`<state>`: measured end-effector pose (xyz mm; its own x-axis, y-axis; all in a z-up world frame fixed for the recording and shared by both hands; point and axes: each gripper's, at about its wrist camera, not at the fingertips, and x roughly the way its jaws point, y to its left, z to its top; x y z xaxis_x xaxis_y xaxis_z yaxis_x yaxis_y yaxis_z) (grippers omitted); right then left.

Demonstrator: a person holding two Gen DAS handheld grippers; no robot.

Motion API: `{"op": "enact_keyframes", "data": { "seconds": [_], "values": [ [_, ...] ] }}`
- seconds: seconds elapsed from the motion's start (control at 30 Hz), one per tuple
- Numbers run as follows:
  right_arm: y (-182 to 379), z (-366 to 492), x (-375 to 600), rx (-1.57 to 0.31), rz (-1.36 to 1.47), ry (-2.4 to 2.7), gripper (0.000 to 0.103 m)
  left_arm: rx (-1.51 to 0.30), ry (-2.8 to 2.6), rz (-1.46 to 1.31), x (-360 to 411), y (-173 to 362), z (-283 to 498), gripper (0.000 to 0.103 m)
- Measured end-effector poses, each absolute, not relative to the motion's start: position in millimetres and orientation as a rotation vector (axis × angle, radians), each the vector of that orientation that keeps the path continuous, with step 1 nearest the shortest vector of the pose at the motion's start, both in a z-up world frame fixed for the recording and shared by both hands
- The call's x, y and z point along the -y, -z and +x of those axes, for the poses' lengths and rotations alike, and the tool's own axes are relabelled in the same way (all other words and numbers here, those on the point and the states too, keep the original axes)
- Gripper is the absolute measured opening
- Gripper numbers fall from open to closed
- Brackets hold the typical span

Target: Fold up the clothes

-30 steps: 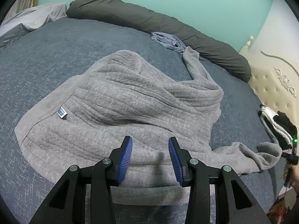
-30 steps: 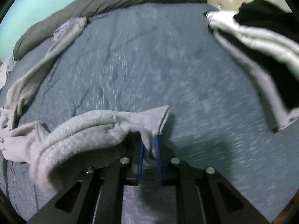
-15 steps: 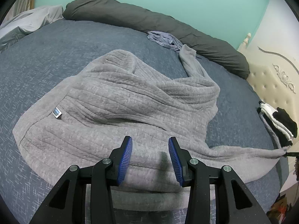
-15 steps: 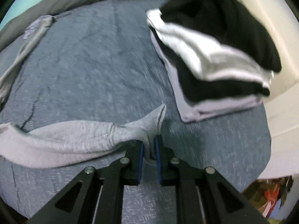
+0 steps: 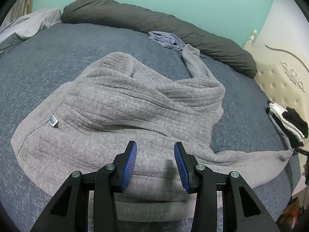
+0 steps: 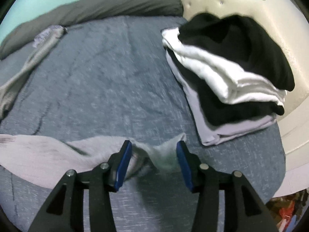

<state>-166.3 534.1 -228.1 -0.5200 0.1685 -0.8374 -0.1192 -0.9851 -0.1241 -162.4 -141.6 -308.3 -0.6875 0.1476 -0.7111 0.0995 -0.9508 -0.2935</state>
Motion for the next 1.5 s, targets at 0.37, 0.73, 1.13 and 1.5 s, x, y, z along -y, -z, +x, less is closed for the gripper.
{"op": "enact_keyframes", "data": {
  "seconds": [0.37,0.73,1.13,1.5],
  "values": [
    [263,-175,-448,0.253,-1.748,-2.860,0.049,0.485,-2.825,-1.240,145,310,-159,0.044],
    [333,-240,-427,0.233,-1.807,-2.646,0.049,0.494,-2.836,-1.245,161,311,-146,0.049],
    [297,-253,-374,0.046,-1.612,-2.840,0.046,0.562,-2.887,-1.217,193,300,-121,0.054],
    [314,-207,-188,0.179,-1.963,-3.196,0.058,0.664,-2.929,-1.290,217,311,-82,0.058]
  ]
}}
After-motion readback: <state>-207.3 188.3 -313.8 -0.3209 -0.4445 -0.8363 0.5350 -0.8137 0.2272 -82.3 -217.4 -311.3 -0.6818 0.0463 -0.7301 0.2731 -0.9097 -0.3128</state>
